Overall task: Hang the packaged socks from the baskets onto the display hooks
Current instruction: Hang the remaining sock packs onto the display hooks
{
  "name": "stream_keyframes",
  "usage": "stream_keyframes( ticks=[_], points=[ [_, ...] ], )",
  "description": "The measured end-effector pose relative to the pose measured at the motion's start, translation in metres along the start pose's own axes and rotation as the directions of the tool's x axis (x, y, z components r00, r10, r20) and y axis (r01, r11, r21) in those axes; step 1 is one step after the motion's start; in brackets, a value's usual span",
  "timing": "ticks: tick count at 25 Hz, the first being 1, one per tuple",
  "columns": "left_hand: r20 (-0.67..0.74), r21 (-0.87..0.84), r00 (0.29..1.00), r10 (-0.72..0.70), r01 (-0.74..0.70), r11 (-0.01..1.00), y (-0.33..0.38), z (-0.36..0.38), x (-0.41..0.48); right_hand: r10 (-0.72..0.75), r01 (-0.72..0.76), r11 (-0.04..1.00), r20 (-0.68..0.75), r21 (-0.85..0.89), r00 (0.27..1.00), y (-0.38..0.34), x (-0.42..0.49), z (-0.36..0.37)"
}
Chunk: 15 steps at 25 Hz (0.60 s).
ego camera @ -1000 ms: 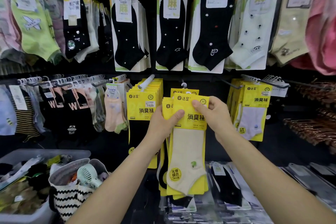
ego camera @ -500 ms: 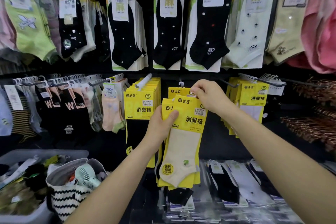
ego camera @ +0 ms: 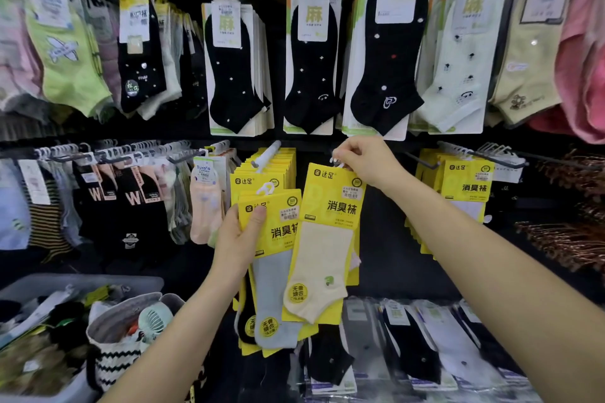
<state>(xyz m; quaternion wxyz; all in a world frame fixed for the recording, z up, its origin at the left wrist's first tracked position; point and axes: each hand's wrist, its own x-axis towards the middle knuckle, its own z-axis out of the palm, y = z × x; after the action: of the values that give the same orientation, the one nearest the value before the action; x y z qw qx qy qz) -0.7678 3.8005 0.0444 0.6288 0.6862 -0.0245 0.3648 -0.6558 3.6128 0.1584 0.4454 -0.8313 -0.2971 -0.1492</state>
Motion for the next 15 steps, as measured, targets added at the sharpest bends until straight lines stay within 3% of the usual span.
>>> stream_keyframes(
  ticks=[4, 7, 12, 13, 15],
  points=[
    [-0.003, 0.06, 0.997, 0.078, -0.078, 0.995, 0.009, -0.009, -0.007, -0.007, 0.007, 0.992, 0.005, -0.122, 1.0, 0.002, 0.006, 0.001],
    [-0.014, 0.049, 0.999, 0.037, -0.036, 0.998, 0.01, -0.009, -0.006, 0.035, -0.033, 0.994, 0.02, -0.104, 0.999, 0.007, 0.006, 0.004],
    [0.018, 0.031, 1.0, 0.001, -0.002, 1.0, 0.016, 0.006, 0.0, -0.085, 0.091, 0.996, -0.315, 0.005, 0.945, 0.001, -0.014, 0.002],
    [0.023, 0.033, 1.0, 0.007, -0.008, 0.999, 0.018, 0.011, 0.0, -0.122, 0.13, 0.991, -0.297, 0.01, 0.947, -0.003, -0.021, 0.003],
    [0.022, 0.037, 1.0, 0.016, -0.017, 0.999, 0.019, 0.024, -0.001, -0.14, 0.139, 0.99, -0.112, -0.019, 0.984, -0.011, -0.036, 0.011]
  ],
)
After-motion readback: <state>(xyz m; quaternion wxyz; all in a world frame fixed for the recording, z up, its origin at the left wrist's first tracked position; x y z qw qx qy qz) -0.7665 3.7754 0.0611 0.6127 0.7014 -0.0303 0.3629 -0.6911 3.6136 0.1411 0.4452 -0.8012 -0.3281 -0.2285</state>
